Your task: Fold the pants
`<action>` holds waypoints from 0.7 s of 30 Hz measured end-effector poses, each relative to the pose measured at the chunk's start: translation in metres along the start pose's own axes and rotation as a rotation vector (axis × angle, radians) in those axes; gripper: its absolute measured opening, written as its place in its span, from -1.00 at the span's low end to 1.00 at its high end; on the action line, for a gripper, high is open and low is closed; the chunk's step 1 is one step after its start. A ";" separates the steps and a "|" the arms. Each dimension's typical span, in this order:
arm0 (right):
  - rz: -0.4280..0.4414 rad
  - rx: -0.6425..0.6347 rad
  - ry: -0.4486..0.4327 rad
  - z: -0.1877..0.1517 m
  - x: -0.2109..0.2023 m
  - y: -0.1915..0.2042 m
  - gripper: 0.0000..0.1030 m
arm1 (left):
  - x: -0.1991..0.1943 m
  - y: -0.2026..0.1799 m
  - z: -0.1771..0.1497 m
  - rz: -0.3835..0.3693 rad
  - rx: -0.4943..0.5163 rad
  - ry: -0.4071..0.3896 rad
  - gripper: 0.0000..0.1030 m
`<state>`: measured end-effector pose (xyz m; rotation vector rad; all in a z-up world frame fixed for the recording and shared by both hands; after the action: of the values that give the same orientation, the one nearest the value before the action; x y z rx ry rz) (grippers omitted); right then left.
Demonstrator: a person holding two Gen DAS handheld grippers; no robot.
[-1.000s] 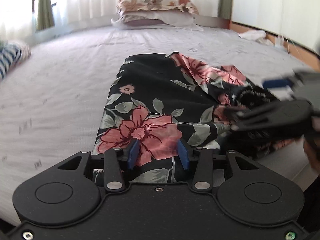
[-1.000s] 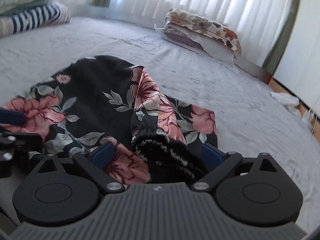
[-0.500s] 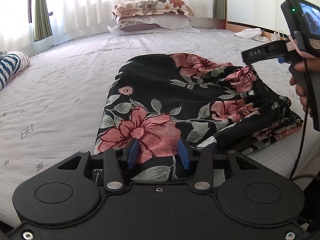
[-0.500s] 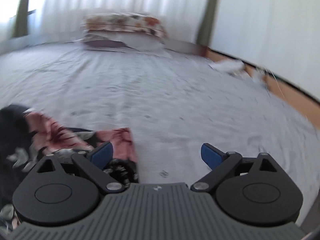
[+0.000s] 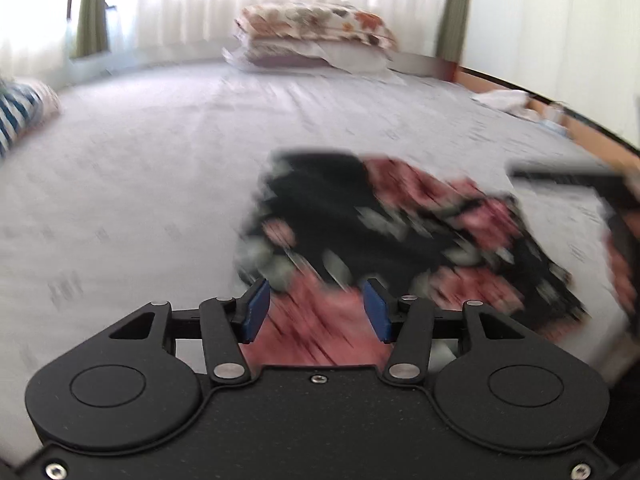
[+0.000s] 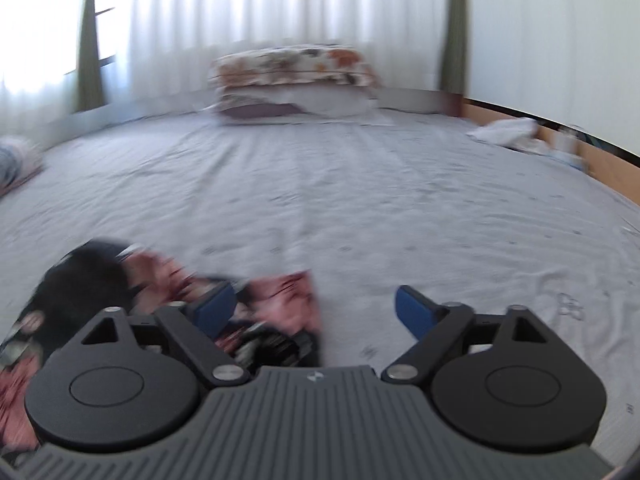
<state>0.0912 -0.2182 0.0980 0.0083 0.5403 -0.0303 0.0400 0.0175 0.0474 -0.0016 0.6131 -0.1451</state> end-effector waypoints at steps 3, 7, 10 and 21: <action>0.111 -0.023 0.063 -0.018 -0.006 0.029 -0.19 | 0.021 0.010 0.033 0.001 -0.016 -0.036 -0.17; 0.260 -0.096 0.095 -0.042 -0.015 0.085 -0.20 | 0.069 0.024 0.072 -0.085 -0.109 0.049 -0.69; 0.276 -0.223 0.058 -0.054 -0.023 0.127 0.05 | 0.100 0.024 0.087 -0.089 -0.085 0.096 -0.69; 0.330 -0.136 0.117 -0.066 -0.010 0.113 0.19 | 0.182 0.014 0.087 0.030 -0.004 0.180 -0.64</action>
<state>0.0523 -0.1042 0.0461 -0.0334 0.6510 0.3303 0.2392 0.0032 0.0135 0.0167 0.7931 -0.1155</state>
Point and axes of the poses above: each gripper's, at about its wrist camera, not at the fingertips, and x roughly the way its jaws point, y to its left, z to its top, the point moved 2 cm from there along x, roughly the way its jaws point
